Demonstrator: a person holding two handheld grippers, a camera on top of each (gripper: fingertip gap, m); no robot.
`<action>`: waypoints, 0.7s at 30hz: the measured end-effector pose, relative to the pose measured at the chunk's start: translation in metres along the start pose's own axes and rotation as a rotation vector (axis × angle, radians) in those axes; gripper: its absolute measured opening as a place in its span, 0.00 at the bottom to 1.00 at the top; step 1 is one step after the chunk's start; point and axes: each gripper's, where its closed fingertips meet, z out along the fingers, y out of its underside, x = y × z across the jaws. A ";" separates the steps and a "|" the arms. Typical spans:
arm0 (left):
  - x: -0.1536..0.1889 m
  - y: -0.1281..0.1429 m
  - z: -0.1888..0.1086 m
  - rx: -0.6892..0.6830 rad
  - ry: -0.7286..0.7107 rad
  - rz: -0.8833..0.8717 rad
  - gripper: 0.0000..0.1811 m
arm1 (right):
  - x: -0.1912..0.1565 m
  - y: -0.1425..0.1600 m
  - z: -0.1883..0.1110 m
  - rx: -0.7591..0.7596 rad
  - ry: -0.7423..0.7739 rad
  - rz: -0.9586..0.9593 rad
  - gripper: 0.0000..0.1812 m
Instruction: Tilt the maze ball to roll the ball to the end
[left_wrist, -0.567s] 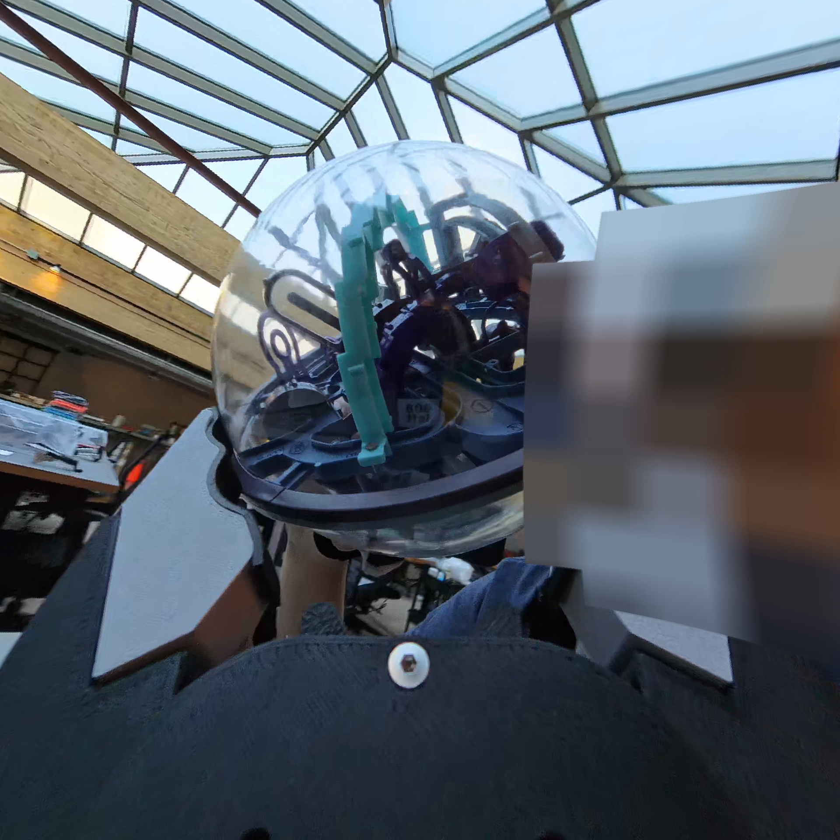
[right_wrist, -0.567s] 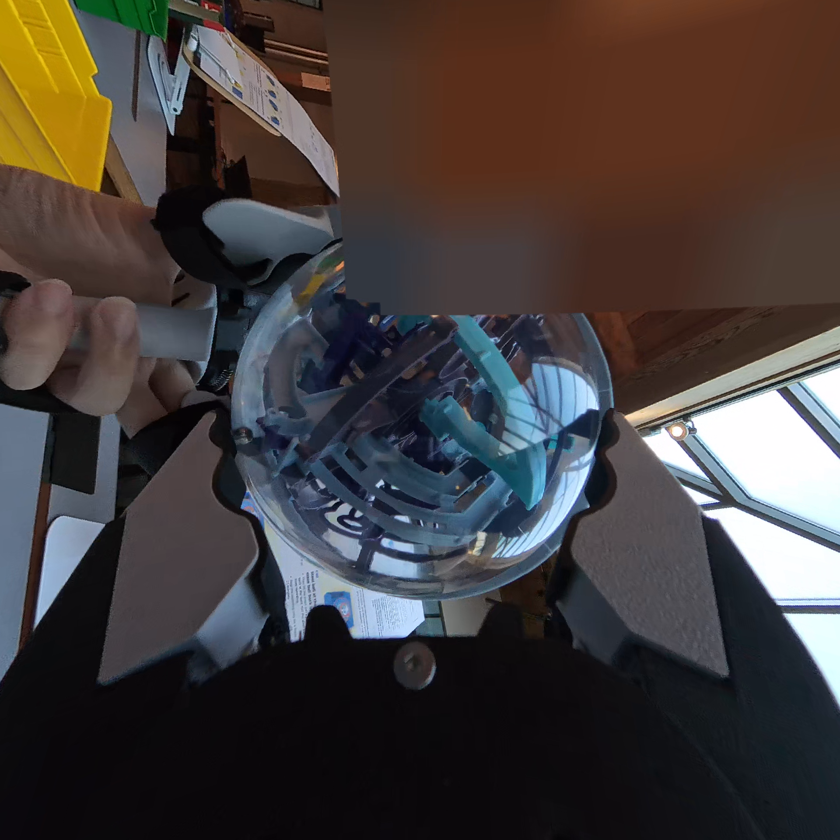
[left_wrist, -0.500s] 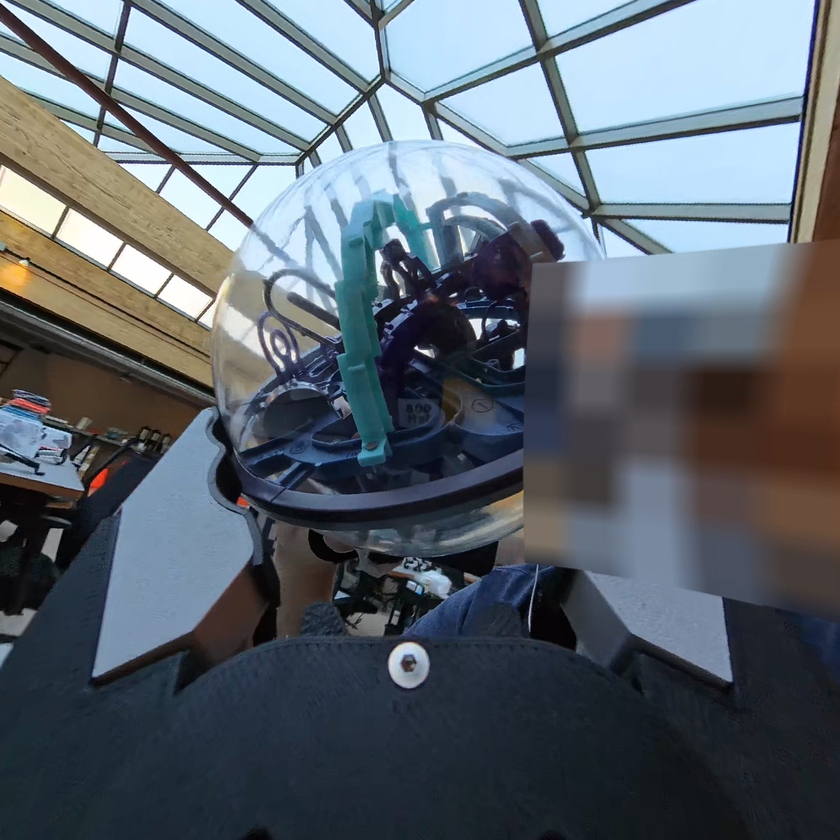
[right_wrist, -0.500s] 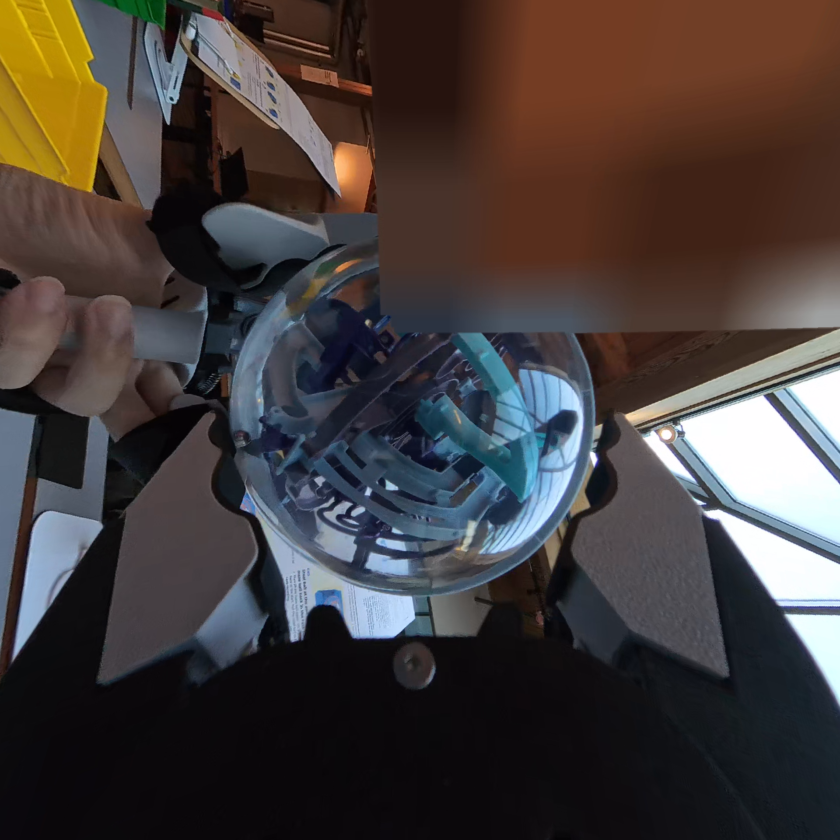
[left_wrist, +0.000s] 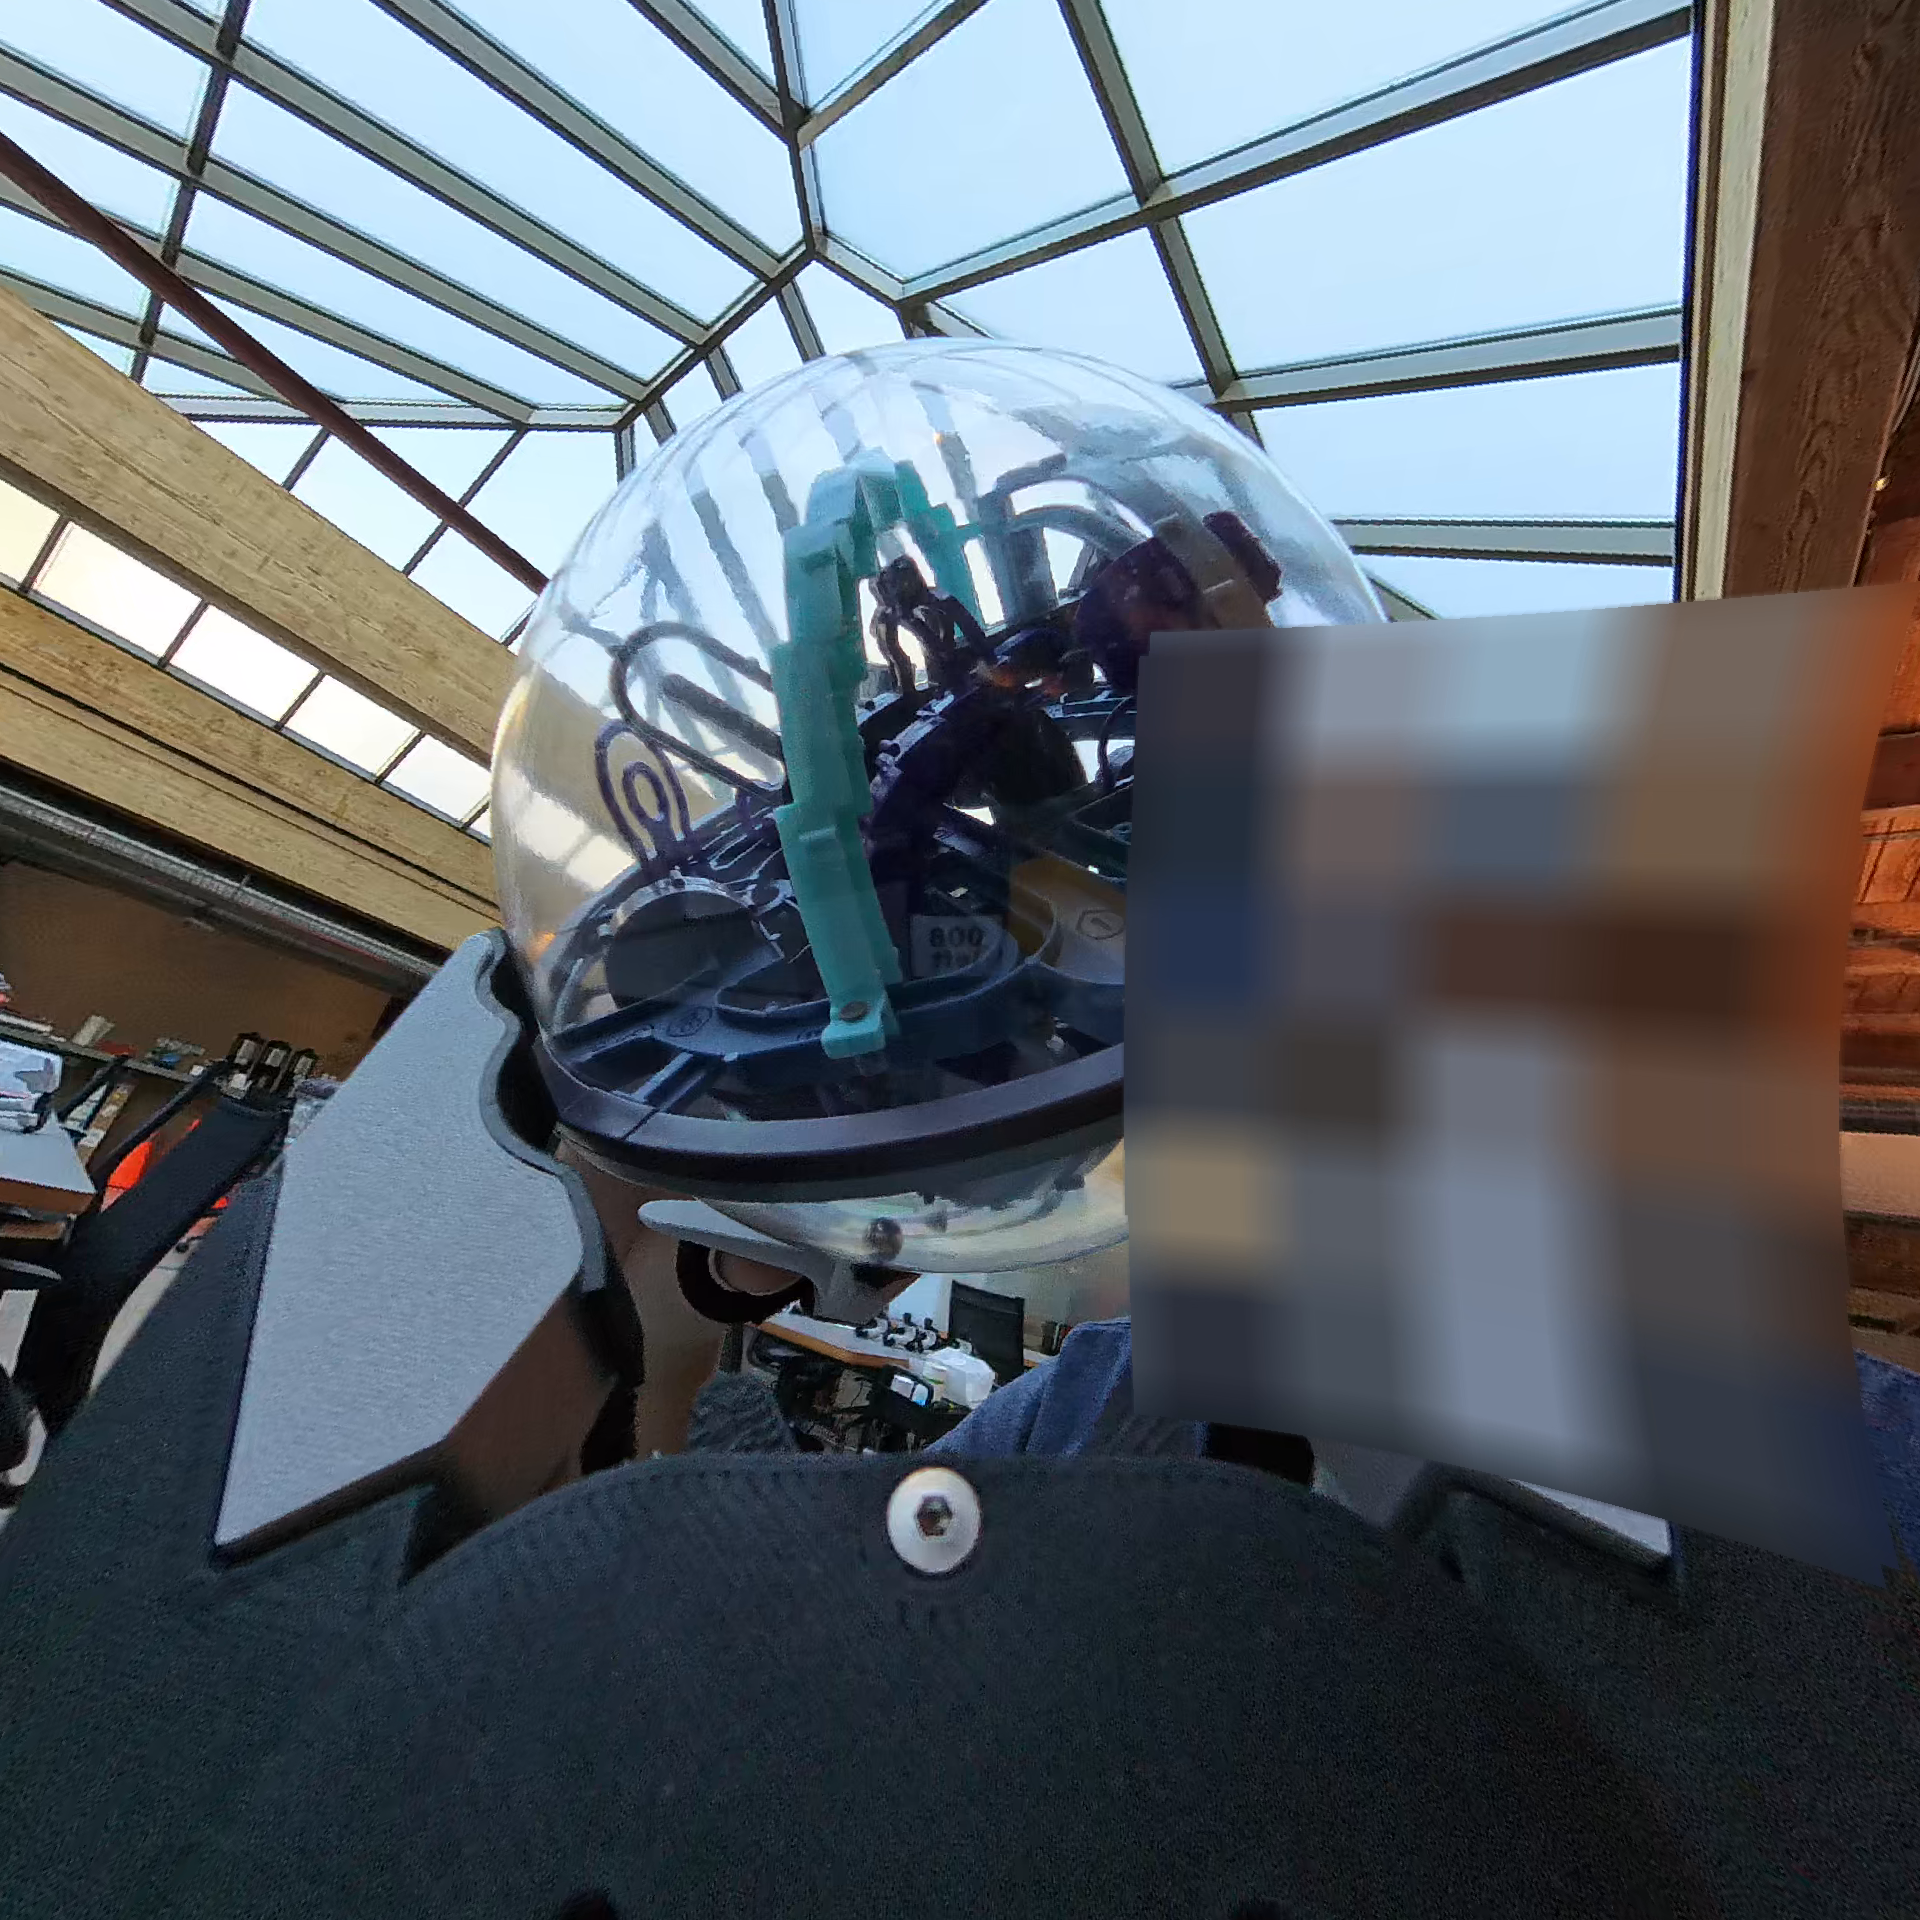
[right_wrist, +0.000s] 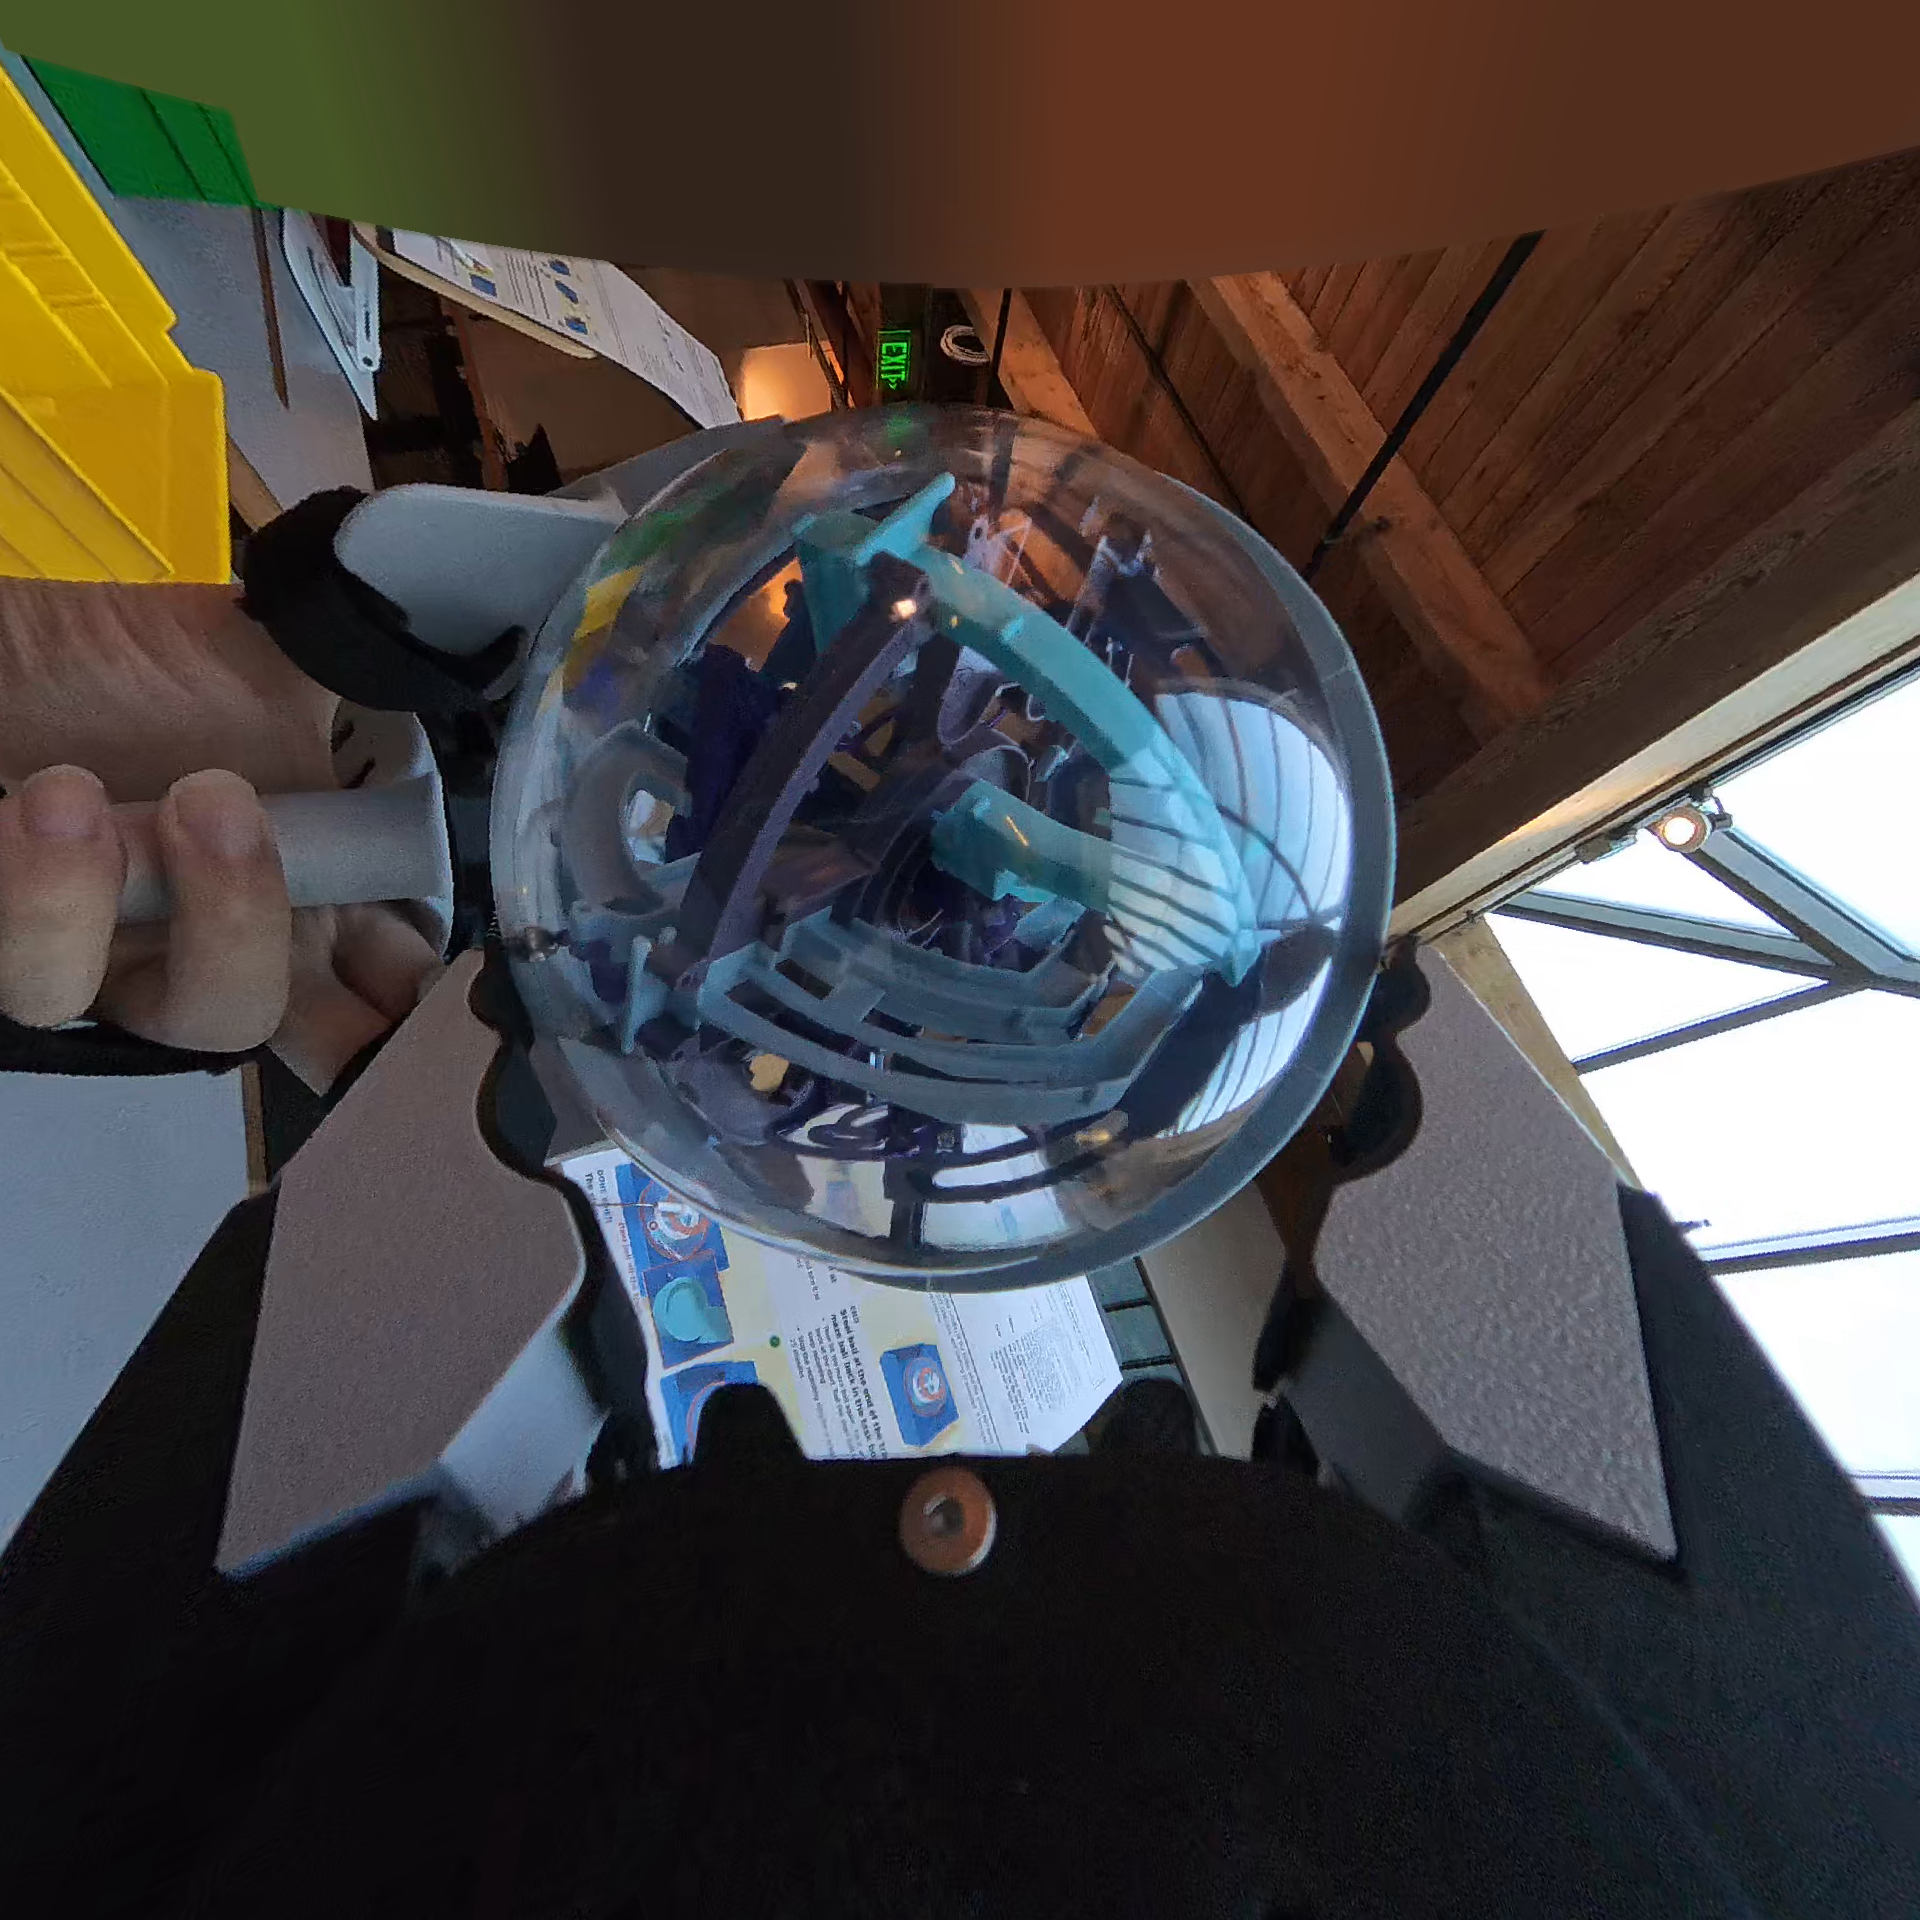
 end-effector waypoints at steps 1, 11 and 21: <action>0.000 -0.001 0.000 0.005 0.002 -0.009 0.86 | 0.001 0.001 0.000 -0.003 0.003 0.021 0.86; -0.004 0.000 -0.003 -0.055 -0.039 0.004 0.85 | 0.001 0.014 0.001 0.016 -0.031 0.199 0.86; -0.016 0.004 -0.008 -0.076 -0.056 -0.128 0.85 | -0.004 0.019 -0.003 0.072 -0.107 0.338 0.86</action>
